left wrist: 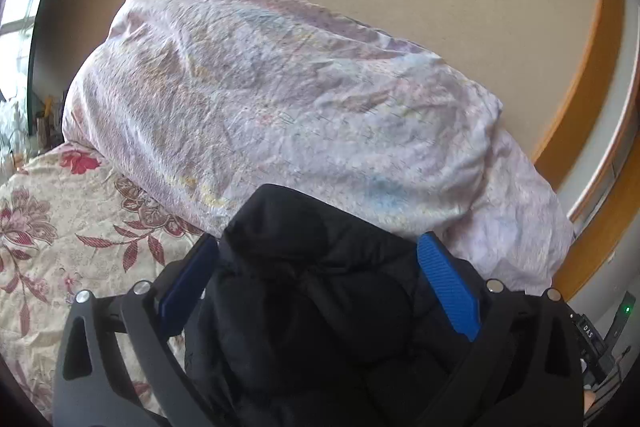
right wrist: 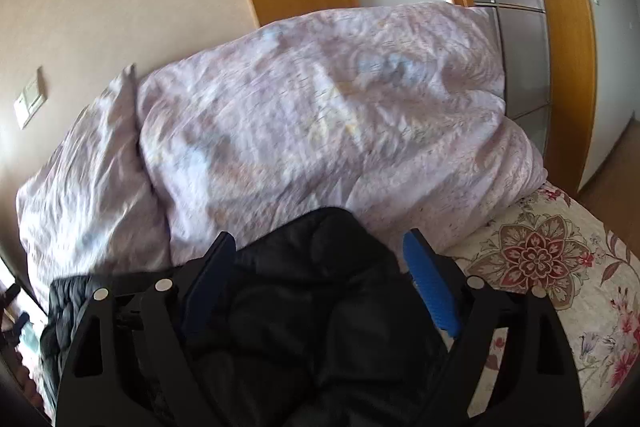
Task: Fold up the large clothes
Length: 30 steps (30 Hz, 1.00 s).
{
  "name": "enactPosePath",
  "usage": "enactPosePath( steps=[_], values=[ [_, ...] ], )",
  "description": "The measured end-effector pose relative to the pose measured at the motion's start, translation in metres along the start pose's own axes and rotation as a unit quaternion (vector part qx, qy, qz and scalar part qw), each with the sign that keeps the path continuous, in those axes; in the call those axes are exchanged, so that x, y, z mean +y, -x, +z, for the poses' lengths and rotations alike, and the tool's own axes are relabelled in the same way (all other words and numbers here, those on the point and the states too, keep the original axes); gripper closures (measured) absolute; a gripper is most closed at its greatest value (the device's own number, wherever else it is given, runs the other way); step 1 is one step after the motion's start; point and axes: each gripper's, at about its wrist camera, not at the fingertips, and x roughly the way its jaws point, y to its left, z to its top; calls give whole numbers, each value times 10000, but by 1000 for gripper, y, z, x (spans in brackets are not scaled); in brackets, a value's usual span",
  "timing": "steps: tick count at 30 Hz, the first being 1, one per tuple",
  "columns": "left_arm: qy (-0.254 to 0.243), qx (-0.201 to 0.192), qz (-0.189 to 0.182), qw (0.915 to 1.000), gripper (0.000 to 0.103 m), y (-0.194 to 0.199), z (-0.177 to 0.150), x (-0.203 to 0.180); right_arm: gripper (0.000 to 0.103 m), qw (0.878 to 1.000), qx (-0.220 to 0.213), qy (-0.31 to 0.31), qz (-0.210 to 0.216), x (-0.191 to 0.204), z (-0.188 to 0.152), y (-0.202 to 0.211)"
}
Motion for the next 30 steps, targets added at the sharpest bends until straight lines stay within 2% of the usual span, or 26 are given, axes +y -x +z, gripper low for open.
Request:
enactPosePath(
  steps=[3, 6, 11, 20, 25, 30],
  values=[
    [-564, 35, 167, 9983, 3, 15, -17, -26, 24, 9983, 192, 536, 130, 29, -23, 10],
    [-1031, 127, 371, 9939, 3, 14, -34, -49, 28, 9958, 264, 849, 216, 51, -37, 13],
    [-1636, 283, 854, 9824, 3, -2, -49, -68, 35, 9936, 495, 963, 334, 70, -48, 3],
    [-1782, 934, 1295, 9710, 3, -42, -67, -52, 35, 9896, 938, 1087, -88, 70, -64, -33],
    [-1901, 1086, 1412, 9655, 2, -59, -73, -47, 33, 9841, 1367, 1096, -298, 66, -72, -60],
    [-1874, 1225, 1435, 9640, 2, -76, -78, -40, 27, 9784, 1668, 1130, -455, 64, -79, -81]
  ],
)
